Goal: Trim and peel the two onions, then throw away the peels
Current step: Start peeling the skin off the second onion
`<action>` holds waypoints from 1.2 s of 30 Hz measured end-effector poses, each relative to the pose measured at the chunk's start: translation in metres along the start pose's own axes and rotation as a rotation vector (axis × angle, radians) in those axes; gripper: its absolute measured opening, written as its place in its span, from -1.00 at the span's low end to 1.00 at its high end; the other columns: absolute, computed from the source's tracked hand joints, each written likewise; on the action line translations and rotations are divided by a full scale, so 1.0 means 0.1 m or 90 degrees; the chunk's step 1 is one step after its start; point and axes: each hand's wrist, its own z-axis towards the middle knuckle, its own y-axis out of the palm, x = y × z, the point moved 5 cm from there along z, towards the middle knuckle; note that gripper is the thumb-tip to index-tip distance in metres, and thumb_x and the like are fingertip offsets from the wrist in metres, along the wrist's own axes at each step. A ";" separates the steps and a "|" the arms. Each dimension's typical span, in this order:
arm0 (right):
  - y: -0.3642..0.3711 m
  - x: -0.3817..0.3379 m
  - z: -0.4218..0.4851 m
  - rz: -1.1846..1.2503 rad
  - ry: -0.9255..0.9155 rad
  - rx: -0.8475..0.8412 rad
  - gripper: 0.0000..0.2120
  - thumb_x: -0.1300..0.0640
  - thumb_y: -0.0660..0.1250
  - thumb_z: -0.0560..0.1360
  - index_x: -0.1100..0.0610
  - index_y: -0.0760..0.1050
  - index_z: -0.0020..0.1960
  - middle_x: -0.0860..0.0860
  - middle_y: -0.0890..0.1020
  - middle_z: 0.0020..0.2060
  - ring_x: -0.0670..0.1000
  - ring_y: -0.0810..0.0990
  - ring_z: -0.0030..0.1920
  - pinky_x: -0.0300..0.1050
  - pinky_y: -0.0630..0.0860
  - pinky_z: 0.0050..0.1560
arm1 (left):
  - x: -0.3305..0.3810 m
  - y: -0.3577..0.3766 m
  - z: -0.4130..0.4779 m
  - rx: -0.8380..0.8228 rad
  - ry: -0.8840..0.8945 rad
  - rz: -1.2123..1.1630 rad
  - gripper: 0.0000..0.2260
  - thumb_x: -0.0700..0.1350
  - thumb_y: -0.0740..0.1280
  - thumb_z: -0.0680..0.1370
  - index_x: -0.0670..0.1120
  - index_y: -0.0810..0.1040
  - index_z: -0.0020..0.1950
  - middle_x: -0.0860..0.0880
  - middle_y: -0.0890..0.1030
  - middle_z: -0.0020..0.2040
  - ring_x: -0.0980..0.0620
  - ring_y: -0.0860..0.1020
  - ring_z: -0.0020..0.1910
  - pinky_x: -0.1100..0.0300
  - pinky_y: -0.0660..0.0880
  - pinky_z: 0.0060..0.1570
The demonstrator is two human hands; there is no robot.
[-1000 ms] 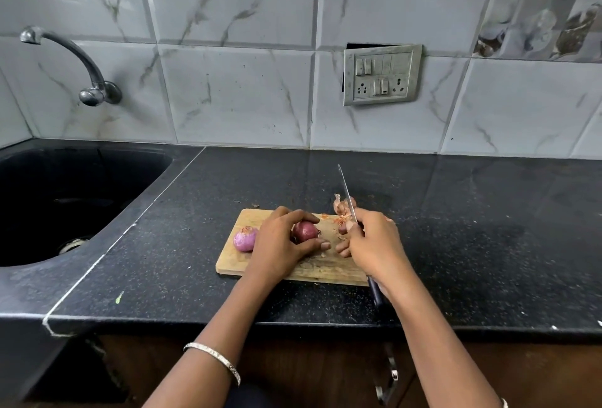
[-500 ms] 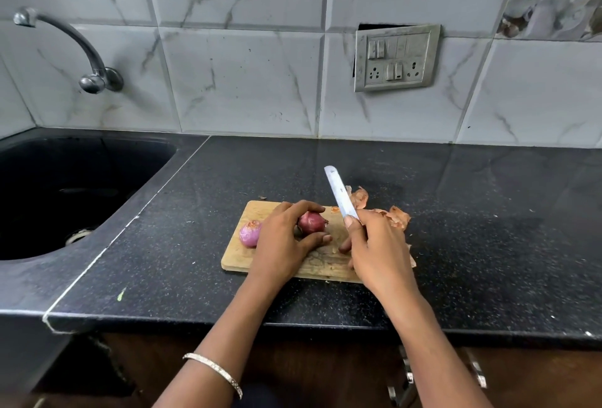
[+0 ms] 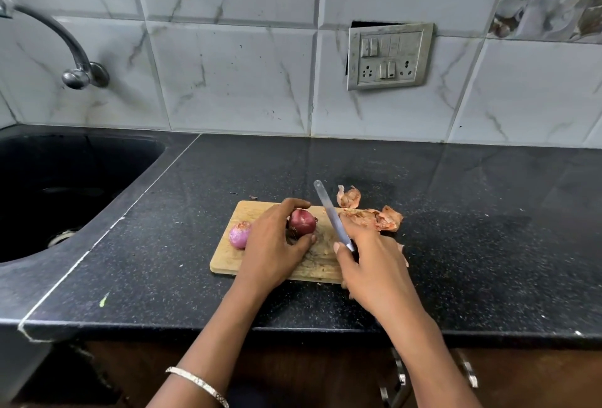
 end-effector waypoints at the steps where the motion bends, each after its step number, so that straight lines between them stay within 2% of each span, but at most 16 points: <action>1: 0.01 -0.01 0.00 -0.010 -0.012 0.003 -0.61 0.11 0.25 0.64 -0.08 0.41 0.46 -0.06 0.66 -0.15 0.04 0.67 -0.15 -0.02 0.59 -0.11 | 0.00 0.00 0.00 0.000 0.000 -0.009 -0.60 -0.08 0.55 0.43 0.06 0.53 0.22 0.12 0.64 0.03 0.14 0.57 -0.05 0.21 0.48 -0.04; 4: 0.05 -0.03 0.02 -0.046 -0.021 0.009 -0.53 0.07 0.23 0.65 -0.11 0.31 0.54 -0.05 0.67 -0.09 0.05 0.64 -0.06 -0.07 0.45 -0.11 | 0.01 0.00 -0.01 0.000 0.004 -0.016 -0.64 -0.08 0.55 0.44 0.05 0.50 0.15 0.13 0.64 -0.05 0.15 0.57 -0.14 0.16 0.52 -0.11; 7: 0.07 -0.04 0.01 -0.044 -0.012 -0.001 -0.50 0.06 0.21 0.66 -0.04 0.26 0.58 -0.03 0.68 0.05 0.03 0.62 0.07 -0.06 0.52 0.03 | 0.02 -0.01 -0.02 0.000 0.000 -0.025 -0.66 -0.07 0.56 0.43 0.05 0.50 0.12 0.14 0.64 -0.10 0.20 0.56 -0.19 0.16 0.53 -0.12; 12: 0.06 -0.10 0.01 -0.062 -0.024 -0.004 -0.52 0.06 0.19 0.67 0.01 0.26 0.57 0.00 0.69 0.11 0.04 0.63 0.09 -0.10 0.49 -0.01 | 0.02 -0.02 -0.02 0.004 -0.014 -0.036 -0.67 -0.08 0.58 0.42 0.04 0.54 0.09 0.20 0.62 -0.16 0.23 0.57 -0.21 0.20 0.52 -0.13; 14: 0.06 -0.10 0.00 -0.070 -0.025 -0.006 -0.51 0.07 0.19 0.67 0.01 0.24 0.59 0.01 0.68 0.12 0.04 0.62 0.12 -0.10 0.47 -0.01 | 0.02 -0.03 -0.02 0.004 -0.020 -0.035 -0.68 -0.07 0.58 0.42 0.04 0.54 0.08 0.17 0.64 -0.14 0.20 0.58 -0.20 0.21 0.50 -0.14; 16: 0.06 -0.08 -0.01 -0.076 -0.026 -0.007 -0.51 0.07 0.19 0.67 0.01 0.24 0.58 0.01 0.69 0.07 0.05 0.63 0.06 -0.12 0.43 -0.09 | 0.02 -0.03 -0.02 0.005 -0.027 -0.035 -0.68 -0.07 0.58 0.41 0.03 0.54 0.08 0.13 0.66 -0.13 0.18 0.58 -0.21 0.26 0.48 -0.18; 20: 0.06 -0.06 -0.04 -0.072 -0.020 -0.010 -0.54 0.07 0.19 0.66 0.00 0.29 0.56 0.01 0.69 0.07 0.07 0.63 0.05 -0.08 0.46 -0.08 | 0.02 -0.03 -0.02 0.001 -0.043 -0.035 -0.69 -0.09 0.59 0.41 0.01 0.55 0.06 0.14 0.64 -0.14 0.28 0.53 -0.27 0.47 0.36 -0.28; 25: 0.08 -0.03 -0.03 -0.068 -0.023 -0.016 -0.59 0.06 0.20 0.65 0.00 0.39 0.50 0.01 0.69 -0.02 0.11 0.61 -0.07 -0.07 0.41 -0.19 | 0.03 -0.04 -0.02 -0.001 -0.052 -0.040 -0.70 -0.12 0.59 0.41 0.00 0.56 0.05 0.13 0.65 -0.14 0.30 0.51 -0.29 0.48 0.35 -0.29; 27: 0.08 -0.03 -0.04 -0.073 -0.022 -0.019 -0.57 0.05 0.19 0.66 0.00 0.36 0.52 0.02 0.69 -0.01 0.11 0.61 -0.04 -0.07 0.41 -0.18 | 0.03 -0.04 -0.02 -0.004 -0.053 -0.044 -0.70 -0.13 0.59 0.40 0.00 0.56 0.04 0.12 0.66 -0.14 0.30 0.51 -0.31 0.48 0.34 -0.30; 30: 0.07 -0.06 -0.04 -0.085 -0.025 -0.023 -0.58 0.06 0.18 0.66 0.03 0.37 0.51 0.01 0.68 0.11 0.08 0.61 0.04 -0.06 0.46 -0.10 | 0.02 -0.03 -0.01 -0.007 -0.061 -0.053 -0.70 -0.15 0.59 0.40 -0.01 0.57 0.03 0.11 0.67 -0.14 0.30 0.52 -0.32 0.49 0.34 -0.31; 36: 0.16 -0.17 0.14 -0.099 0.018 -0.020 -0.57 0.11 0.14 0.67 -0.02 0.31 0.54 0.07 0.64 0.09 0.14 0.61 0.12 -0.05 0.44 -0.11 | 0.04 -0.03 -0.01 -0.024 -0.057 -0.087 -0.69 -0.27 0.57 0.40 0.01 0.50 -0.07 0.08 0.70 -0.12 0.40 0.50 -0.34 0.53 0.35 -0.28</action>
